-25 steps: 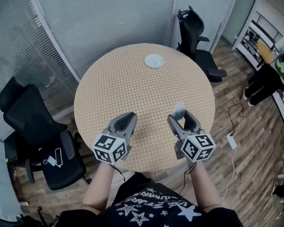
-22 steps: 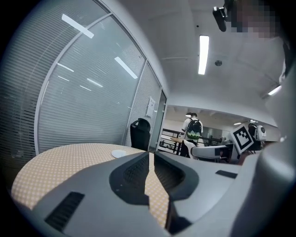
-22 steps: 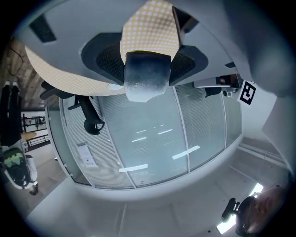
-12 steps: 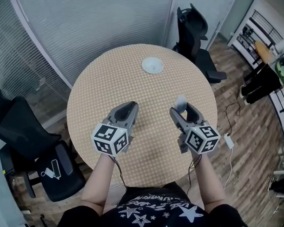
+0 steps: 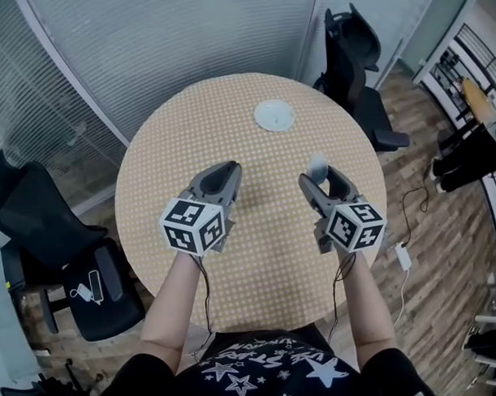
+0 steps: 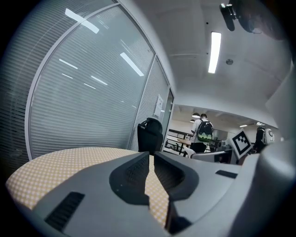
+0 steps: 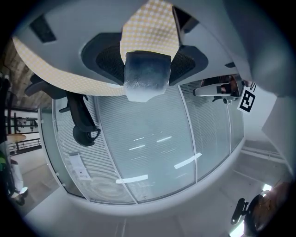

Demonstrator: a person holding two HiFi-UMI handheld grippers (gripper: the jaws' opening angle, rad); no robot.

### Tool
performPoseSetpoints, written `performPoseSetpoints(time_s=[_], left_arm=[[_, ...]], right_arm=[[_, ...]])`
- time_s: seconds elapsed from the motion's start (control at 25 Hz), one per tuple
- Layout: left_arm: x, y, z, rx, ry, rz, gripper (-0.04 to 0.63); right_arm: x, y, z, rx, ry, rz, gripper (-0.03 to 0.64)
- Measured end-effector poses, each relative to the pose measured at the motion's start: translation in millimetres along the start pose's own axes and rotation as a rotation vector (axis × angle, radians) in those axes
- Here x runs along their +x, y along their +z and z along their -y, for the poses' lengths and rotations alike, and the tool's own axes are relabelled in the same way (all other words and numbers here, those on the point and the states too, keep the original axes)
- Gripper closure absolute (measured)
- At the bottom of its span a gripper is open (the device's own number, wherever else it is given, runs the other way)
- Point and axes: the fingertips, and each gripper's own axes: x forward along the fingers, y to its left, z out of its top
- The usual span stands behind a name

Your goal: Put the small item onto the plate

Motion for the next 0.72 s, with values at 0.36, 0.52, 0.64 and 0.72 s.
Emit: performPoseSetpoints(time_s=[0.36, 0.52, 0.64, 0.72], left_arm=[[59.7, -4.2, 3.9, -0.011, 0.123, -0.006, 0.561], [82.4, 3.5, -9.8, 0.006, 0.162, -0.001, 0.561], [97.4, 7.5, -25.4, 0.001, 0.189, -0.005, 0.561], [106.2, 9.6, -35.8, -0.003, 0.199, -0.005, 0.561]], right_arm=[[55.6, 7.7, 48.6, -0.037, 0.132, -0.054, 0.310], [83.0, 13.6, 65.4, -0.054, 0.166, -0.064, 0.310], [102.8, 19.2, 78.0, -0.051, 0.174, -0.066, 0.310], [116.1, 21.9, 85.4, -0.049, 0.172, -0.067, 0.310]])
